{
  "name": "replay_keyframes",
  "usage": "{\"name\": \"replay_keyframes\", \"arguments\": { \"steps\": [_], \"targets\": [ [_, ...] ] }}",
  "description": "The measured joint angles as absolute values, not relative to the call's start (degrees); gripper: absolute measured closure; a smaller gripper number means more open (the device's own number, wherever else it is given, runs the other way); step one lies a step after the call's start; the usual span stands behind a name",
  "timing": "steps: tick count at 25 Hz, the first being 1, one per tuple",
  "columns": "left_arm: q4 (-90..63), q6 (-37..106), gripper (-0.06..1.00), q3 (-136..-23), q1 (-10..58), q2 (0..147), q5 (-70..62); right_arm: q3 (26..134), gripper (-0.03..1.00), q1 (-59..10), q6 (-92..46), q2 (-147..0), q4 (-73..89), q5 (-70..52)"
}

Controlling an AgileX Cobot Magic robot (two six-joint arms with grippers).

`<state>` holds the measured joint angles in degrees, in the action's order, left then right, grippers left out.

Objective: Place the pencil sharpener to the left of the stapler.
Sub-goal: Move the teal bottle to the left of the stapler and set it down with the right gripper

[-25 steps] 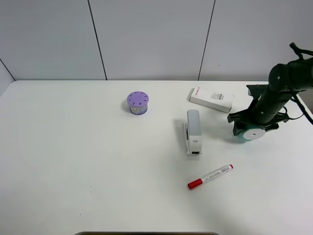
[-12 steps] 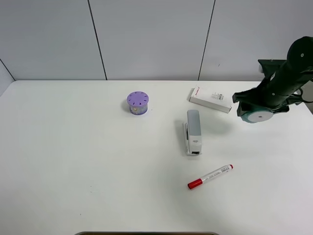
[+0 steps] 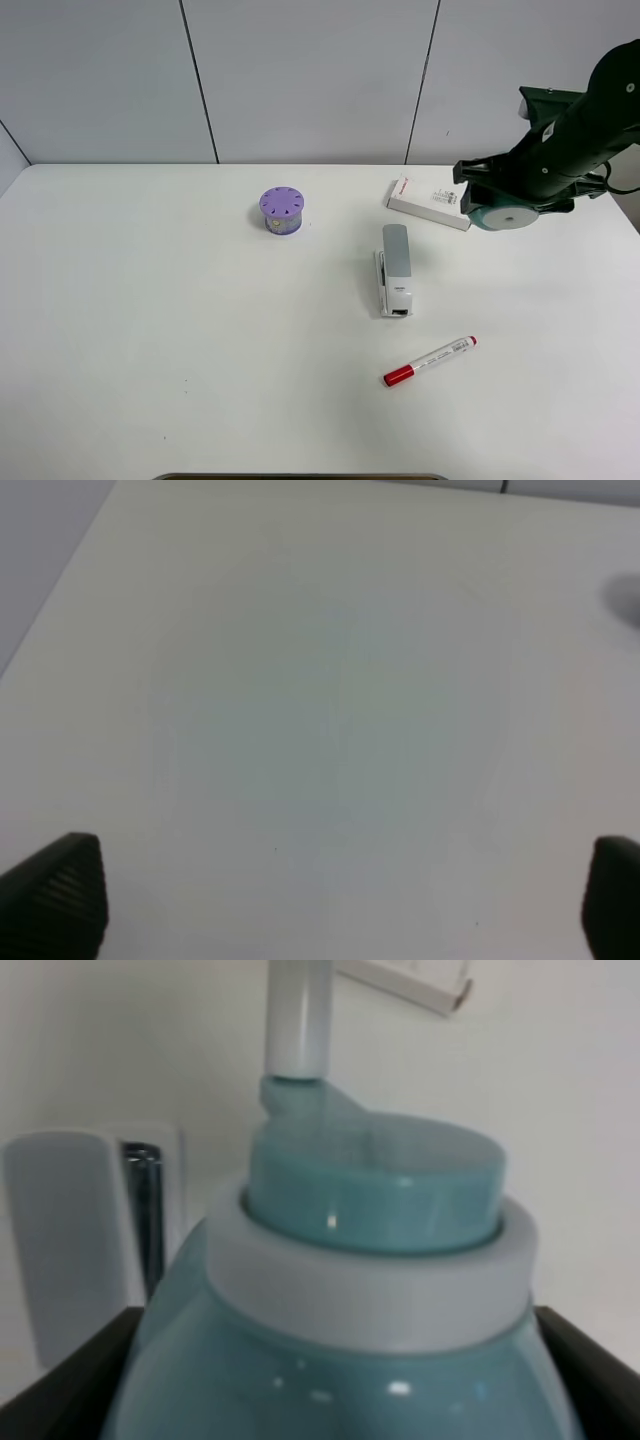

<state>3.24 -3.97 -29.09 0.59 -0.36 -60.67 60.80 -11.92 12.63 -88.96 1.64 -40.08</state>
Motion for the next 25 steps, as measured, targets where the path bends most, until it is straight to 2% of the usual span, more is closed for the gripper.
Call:
{"name": "replay_keyframes", "arguments": {
  "steps": [4,14,25],
  "targets": [
    [3.24,-3.97,-0.01,-29.09,0.59,-0.36,-60.67,62.15,0.29,-14.91,14.27,-88.9,2.38,-41.65],
    [3.24,-3.97,-0.01,-29.09,0.59,-0.36,-60.67,73.42,0.29,-22.04,18.06,-89.25,2.52,-44.74],
    [3.24,-3.97,-0.01,-29.09,0.59,-0.36,-60.67,86.49,0.29,-30.83,19.88,-99.58,2.52,-49.57]
  ]
}}
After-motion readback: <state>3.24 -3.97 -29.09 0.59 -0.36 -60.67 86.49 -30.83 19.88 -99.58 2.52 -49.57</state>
